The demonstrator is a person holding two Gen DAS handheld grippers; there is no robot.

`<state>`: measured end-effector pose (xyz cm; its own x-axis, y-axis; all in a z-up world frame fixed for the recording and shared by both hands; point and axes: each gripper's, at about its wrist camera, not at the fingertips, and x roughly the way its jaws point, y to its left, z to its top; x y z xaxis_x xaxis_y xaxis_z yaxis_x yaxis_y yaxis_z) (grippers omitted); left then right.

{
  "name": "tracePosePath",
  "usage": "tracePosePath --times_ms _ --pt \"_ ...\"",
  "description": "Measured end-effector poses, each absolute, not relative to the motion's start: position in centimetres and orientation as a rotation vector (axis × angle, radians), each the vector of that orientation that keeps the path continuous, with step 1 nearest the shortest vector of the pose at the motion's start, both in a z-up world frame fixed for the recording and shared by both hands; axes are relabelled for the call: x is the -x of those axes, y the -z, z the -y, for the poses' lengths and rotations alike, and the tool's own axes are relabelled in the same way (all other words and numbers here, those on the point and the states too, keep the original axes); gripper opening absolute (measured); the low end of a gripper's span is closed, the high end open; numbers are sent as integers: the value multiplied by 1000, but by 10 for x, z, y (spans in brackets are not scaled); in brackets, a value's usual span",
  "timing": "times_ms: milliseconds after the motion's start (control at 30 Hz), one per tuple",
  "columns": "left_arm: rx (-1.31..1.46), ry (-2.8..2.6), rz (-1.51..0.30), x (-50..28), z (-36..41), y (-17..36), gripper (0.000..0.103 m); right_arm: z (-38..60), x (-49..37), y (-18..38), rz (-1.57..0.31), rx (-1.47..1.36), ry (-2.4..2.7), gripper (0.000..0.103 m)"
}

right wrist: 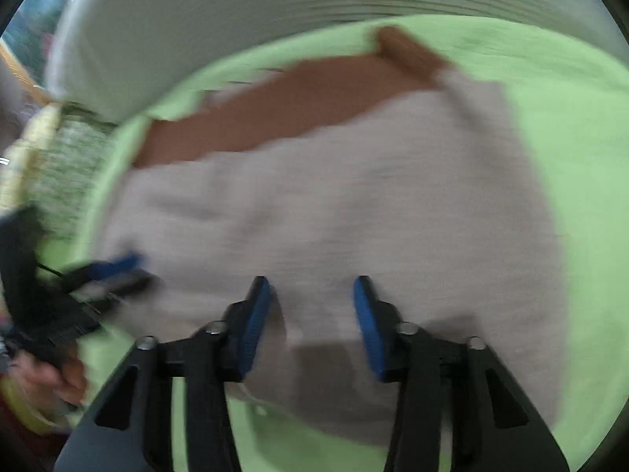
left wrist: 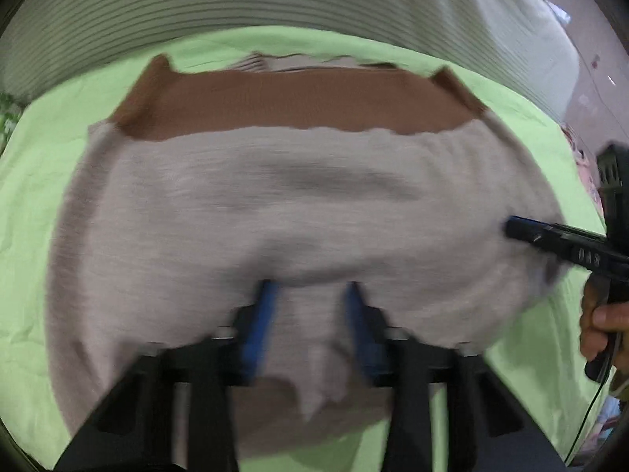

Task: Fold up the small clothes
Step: 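Release the hem with both tools and pull them back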

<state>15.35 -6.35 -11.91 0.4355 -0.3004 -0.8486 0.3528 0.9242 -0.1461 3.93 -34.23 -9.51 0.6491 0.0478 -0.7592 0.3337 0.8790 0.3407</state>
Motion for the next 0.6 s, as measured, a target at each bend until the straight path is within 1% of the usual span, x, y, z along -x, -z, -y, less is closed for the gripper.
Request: tracePosePath --times_ms 33,67,133,167,200,267,333,400,500,600 --pt "-1 415 -1058 -158 55 118 15 360 -33 100 -851 -522 209 0" --pt "49 424 -1069 -161 47 117 14 376 -27 103 -841 -583 223 0" --pt "117 432 -1072 -160 36 108 17 401 -12 100 -789 -692 234 0" --pt "127 430 -1042 -156 34 97 30 403 -10 93 -782 -682 247 0" --pt "128 430 -1018 -152 34 90 52 402 -8 84 -771 -657 271 5" --pt "122 416 -946 -150 41 72 72 397 -9 62 -705 -622 268 6" --pt "127 443 -943 -161 53 66 72 389 -25 48 -683 -594 198 15" --pt "104 454 -951 -181 66 66 72 377 -48 40 -687 -558 148 21" --pt "30 446 -1002 -205 88 81 70 350 -91 41 -714 -480 57 23" --pt "-42 409 -1029 -228 93 98 69 336 -124 51 -791 -414 -55 23"
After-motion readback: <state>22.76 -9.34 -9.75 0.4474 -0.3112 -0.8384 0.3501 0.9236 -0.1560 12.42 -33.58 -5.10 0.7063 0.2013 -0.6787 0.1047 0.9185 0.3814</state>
